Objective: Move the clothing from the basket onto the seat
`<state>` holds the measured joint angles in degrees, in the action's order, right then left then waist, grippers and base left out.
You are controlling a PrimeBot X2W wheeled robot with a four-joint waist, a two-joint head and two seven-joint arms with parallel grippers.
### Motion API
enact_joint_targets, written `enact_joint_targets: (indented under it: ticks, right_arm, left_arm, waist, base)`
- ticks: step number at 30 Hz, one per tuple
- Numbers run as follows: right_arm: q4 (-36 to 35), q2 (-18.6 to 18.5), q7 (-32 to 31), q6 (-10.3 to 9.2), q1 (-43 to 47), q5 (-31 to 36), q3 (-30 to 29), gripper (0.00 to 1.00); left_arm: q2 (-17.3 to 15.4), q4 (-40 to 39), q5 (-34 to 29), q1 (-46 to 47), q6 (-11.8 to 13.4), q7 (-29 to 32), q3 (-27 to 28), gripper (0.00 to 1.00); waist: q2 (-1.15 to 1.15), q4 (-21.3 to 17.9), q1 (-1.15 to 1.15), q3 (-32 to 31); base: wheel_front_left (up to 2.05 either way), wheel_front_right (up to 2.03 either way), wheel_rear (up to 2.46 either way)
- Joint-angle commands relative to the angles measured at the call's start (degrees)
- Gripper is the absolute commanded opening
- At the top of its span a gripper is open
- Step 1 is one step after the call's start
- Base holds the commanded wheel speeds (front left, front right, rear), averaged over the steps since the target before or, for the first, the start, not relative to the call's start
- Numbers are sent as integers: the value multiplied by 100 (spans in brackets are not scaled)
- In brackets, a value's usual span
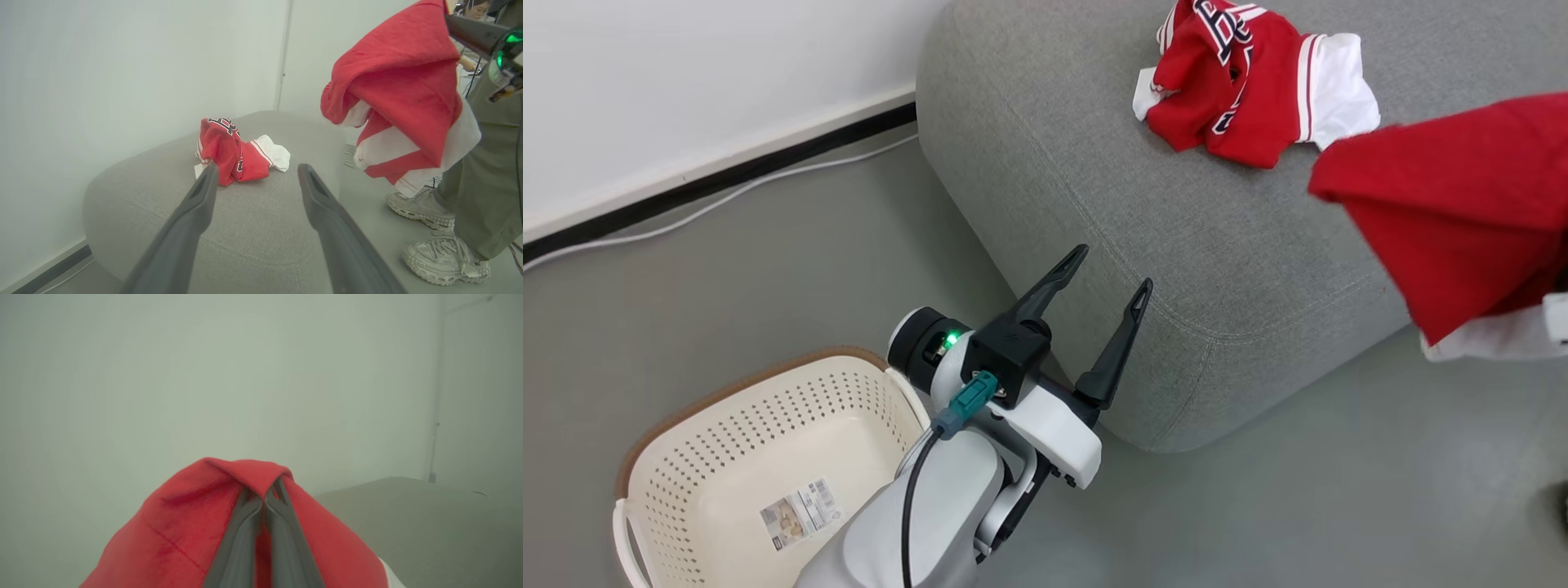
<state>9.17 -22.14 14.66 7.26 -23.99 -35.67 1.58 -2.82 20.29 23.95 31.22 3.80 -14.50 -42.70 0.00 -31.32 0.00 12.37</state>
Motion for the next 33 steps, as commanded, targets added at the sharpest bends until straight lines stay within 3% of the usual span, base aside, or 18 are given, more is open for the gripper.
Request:
enact_joint_targets:
  ticks: [1,19,33]
  right_arm:
    - [-38,-231,34,23,-271,20,-73,0]
    - [1582,-1194,34,23,-2140,-53,-1369,0]
    - [2683,-2315,34,23,-3450,388,-1717,0]
  left_arm:
    - [-6,-107,-8,286,63,-50,94,100]
    - [-6,-119,135,1280,567,-50,-1039,100]
    - [-6,-379,331,1796,991,-50,-1716,100]
  waist:
    - [0,-10,0,141]
    - [0,700,0,1816]
    - [0,1414,0,2698]
  base:
    - [0,0,0]
    - [0,0,0]
    - [0,0,0]
